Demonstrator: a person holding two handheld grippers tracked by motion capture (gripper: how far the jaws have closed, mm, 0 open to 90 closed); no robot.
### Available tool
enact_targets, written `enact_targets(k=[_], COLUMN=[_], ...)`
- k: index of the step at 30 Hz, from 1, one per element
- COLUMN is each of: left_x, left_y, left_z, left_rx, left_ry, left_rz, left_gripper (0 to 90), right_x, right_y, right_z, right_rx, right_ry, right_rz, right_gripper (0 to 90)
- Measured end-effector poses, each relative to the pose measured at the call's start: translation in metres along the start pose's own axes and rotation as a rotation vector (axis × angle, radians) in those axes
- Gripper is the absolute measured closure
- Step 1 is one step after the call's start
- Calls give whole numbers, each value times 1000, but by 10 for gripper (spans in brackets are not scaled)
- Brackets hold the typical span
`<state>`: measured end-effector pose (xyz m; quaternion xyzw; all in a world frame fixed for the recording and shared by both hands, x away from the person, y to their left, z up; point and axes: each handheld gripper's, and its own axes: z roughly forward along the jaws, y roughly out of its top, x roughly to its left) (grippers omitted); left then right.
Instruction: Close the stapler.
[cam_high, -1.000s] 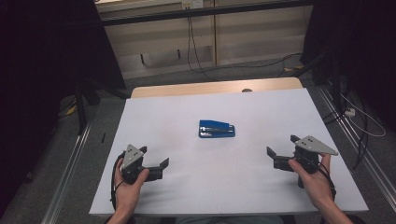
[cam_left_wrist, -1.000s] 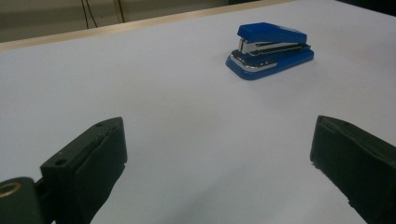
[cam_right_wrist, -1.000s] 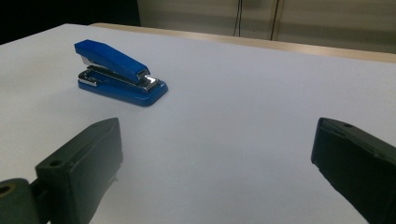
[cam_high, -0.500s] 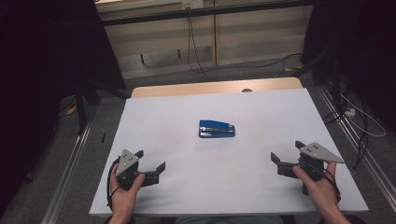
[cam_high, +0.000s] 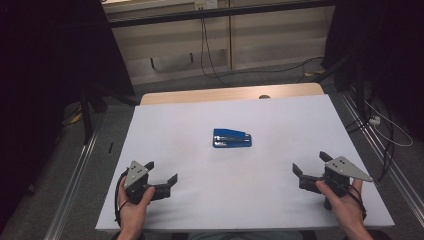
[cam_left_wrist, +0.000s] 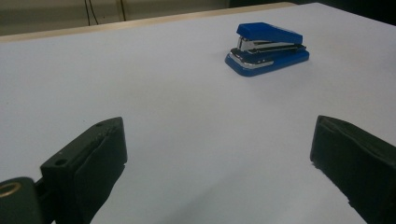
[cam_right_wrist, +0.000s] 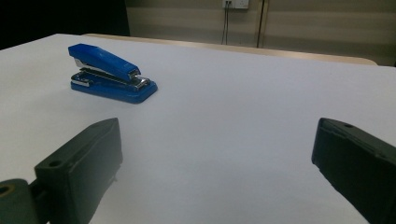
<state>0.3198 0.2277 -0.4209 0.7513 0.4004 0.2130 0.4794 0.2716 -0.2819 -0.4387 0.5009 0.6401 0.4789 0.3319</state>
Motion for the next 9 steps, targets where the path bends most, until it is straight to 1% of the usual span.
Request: enact_targets(k=[2, 3, 9], left_x=[-1, -1, -2], left_y=[0, 0, 1], left_z=[1, 2, 1], left_rx=[-4, -1, -5], left_ry=[-4, -5, -5], left_rz=[1, 9, 3], left_gripper=[39, 39, 39], right_x=[0, 0, 1], right_y=[0, 0, 0], right_z=[1, 2, 4], right_rx=[1, 1, 8], right_ry=[2, 2, 14], right_rz=[6, 2, -3], right_gripper=[19, 19, 19])
